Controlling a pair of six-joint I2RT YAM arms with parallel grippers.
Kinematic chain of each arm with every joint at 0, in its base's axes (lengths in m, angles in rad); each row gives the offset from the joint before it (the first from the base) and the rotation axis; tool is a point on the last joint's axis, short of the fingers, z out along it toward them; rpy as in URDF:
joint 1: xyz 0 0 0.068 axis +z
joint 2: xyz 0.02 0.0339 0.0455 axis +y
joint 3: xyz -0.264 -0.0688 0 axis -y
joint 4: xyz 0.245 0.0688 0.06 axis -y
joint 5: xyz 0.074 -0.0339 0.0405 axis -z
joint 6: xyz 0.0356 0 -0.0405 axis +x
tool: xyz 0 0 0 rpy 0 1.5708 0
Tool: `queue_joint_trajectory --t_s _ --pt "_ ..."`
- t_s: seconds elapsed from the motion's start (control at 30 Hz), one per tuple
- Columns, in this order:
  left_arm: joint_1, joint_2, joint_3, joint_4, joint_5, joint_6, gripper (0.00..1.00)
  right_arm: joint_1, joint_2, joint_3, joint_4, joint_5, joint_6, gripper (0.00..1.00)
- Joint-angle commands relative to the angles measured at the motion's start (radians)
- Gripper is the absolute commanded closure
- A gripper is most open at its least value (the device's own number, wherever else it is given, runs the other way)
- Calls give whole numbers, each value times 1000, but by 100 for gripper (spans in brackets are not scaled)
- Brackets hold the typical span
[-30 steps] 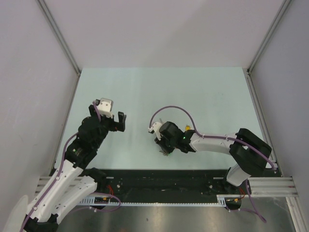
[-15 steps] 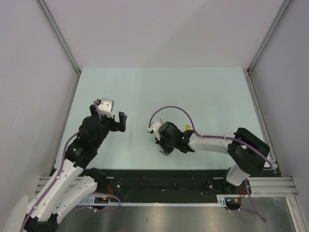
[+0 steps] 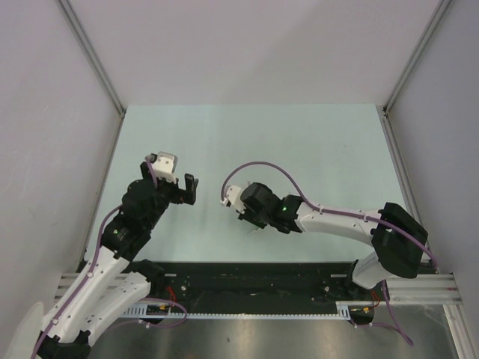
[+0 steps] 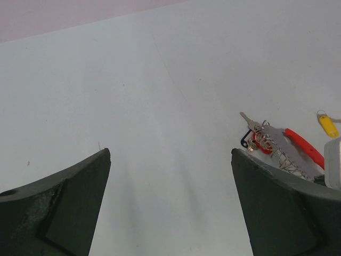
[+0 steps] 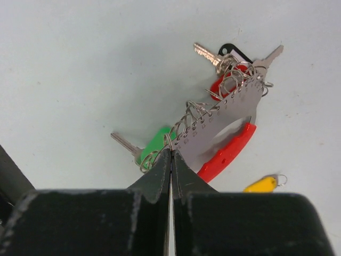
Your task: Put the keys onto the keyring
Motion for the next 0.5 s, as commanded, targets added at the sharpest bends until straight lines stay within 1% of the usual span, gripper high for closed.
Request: queue_joint_trajectory --t_s 0.0,0.07,0.13,0.23,0.33,0.4,0.43,0.47 --pt "10 -16 -15 25 45 -24 0 12 -25 46 -48 82 -107 100" --pt "10 -16 -30 35 78 -40 0 12 -50 48 -40 49 -132 100" --pt "10 -18 -50 60 152 -56 0 8 -74 48 -37 3 -155 100" --pt "10 -15 -75 103 255 -90 0 -9 -117 48 -41 -109 -176 100" --pt "11 -9 -113 179 342 -128 0 -17 -160 48 -69 -136 -192 100" --pt "10 5 -134 227 391 -148 2 -17 -191 48 -92 -171 -202 100" --pt "10 11 -156 276 454 -151 3 -17 -202 48 -97 -174 -202 100" --pt "10 22 -161 291 495 -151 4 -17 -209 48 -101 -177 -204 100"
